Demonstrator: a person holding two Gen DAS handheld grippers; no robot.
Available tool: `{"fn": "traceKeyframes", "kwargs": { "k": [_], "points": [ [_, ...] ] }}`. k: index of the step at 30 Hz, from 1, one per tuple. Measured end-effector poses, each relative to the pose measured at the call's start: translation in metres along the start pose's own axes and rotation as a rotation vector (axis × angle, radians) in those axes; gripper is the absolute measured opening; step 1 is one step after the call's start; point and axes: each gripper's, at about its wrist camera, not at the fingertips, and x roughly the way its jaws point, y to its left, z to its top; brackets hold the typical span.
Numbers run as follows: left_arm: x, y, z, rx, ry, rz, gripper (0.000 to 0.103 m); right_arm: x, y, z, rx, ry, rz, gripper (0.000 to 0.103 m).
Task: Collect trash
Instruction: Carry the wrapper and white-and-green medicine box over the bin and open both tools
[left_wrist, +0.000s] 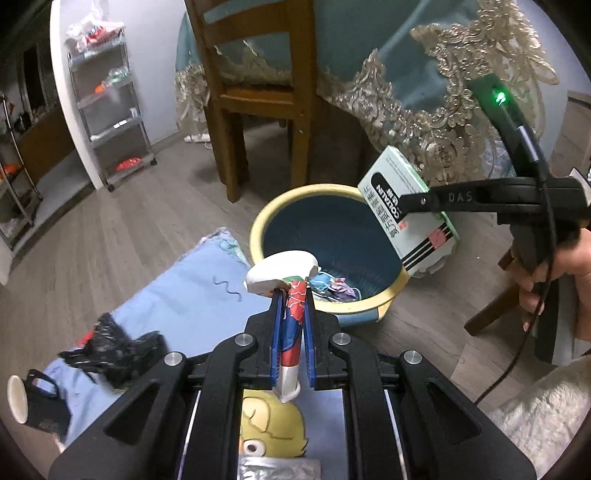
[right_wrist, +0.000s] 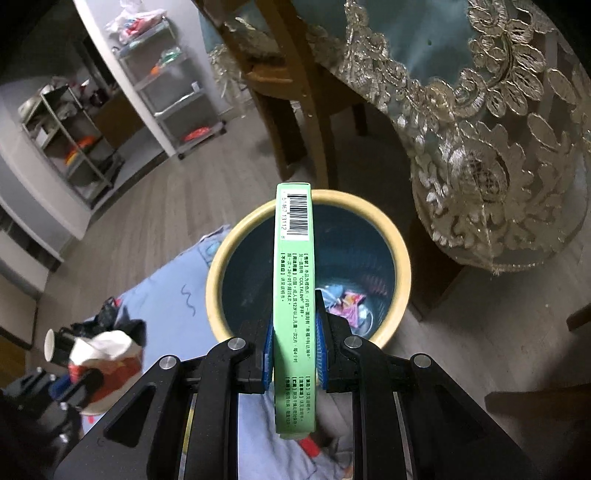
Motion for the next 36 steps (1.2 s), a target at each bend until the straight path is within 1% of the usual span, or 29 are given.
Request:
{"fn": "traceKeyframes", "kwargs": {
  "k": [2, 4, 6, 11, 13, 16, 20, 22, 24, 25, 26, 28, 30, 31, 32, 33, 34, 35, 36],
  "points": [
    [0.009, 0.001, 0.001, -0.005, 0.009, -0.014, 0.01, 0.002, -0.001, 0.003, 0.001, -0.008, -0.016, 0.019],
    [0.019, 0.0, 0.005, -0.004, 0.016, -0.046, 0.01, 0.003, -0.004, 0.008, 0.008, -0.018, -0.027, 0.019],
    [0.026, -0.004, 0.009, 0.013, 0.016, -0.047, 0.01, 0.005, -0.006, 0.014, 0.008, -0.031, -0.037, 0.019],
    [0.049, -0.009, 0.029, 0.018, 0.011, -0.087, 0.01, 0.017, -0.019, 0.026, 0.046, -0.032, -0.019, 0.019],
    [0.059, -0.009, 0.037, 0.025, 0.011, -0.087, 0.01, 0.024, -0.019, 0.029, 0.041, -0.025, -0.019, 0.019],
    [0.072, -0.011, 0.047, 0.025, 0.007, -0.095, 0.01, 0.03, -0.018, 0.031, 0.02, -0.021, -0.043, 0.019],
    [0.087, -0.015, 0.056, 0.044, -0.003, -0.099, 0.01, 0.038, -0.027, 0.032, 0.045, -0.011, -0.05, 0.019],
    [0.088, -0.015, 0.06, 0.046, -0.034, -0.091, 0.012, 0.039, -0.03, 0.033, 0.057, -0.021, -0.045, 0.02],
    [0.086, -0.01, 0.067, 0.016, -0.069, -0.083, 0.029, 0.04, -0.03, 0.035, 0.054, -0.036, -0.023, 0.025],
    [0.085, -0.007, 0.068, -0.002, -0.078, -0.079, 0.052, 0.039, -0.029, 0.035, 0.041, -0.043, -0.026, 0.034],
    [0.081, -0.003, 0.068, -0.022, -0.095, -0.065, 0.063, 0.038, -0.027, 0.035, 0.028, -0.049, -0.037, 0.044],
    [0.077, 0.003, 0.068, -0.034, -0.103, -0.063, 0.063, 0.038, -0.026, 0.036, 0.024, -0.054, -0.044, 0.048],
    [0.072, 0.007, 0.063, -0.033, -0.094, -0.039, 0.063, 0.037, -0.027, 0.037, 0.026, -0.052, -0.044, 0.052],
    [0.069, 0.008, 0.061, -0.031, -0.092, -0.035, 0.064, 0.035, -0.026, 0.037, 0.021, -0.053, -0.047, 0.057],
    [0.063, 0.01, 0.058, -0.028, -0.092, -0.025, 0.069, 0.033, -0.025, 0.037, 0.013, -0.056, -0.048, 0.062],
    [0.059, 0.011, 0.056, -0.028, -0.093, -0.017, 0.073, 0.029, -0.022, 0.036, -0.004, -0.065, -0.048, 0.064],
    [0.049, 0.013, 0.052, -0.025, -0.102, -0.001, 0.083, 0.025, -0.019, 0.036, -0.019, -0.074, -0.045, 0.065],
    [0.04, 0.015, 0.049, -0.023, -0.114, 0.012, 0.091, 0.019, -0.014, 0.035, -0.038, -0.085, -0.039, 0.072],
    [0.026, 0.017, 0.045, -0.022, -0.134, 0.03, 0.093, 0.013, -0.012, 0.032, -0.051, -0.094, -0.031, 0.078]
  ]
}}
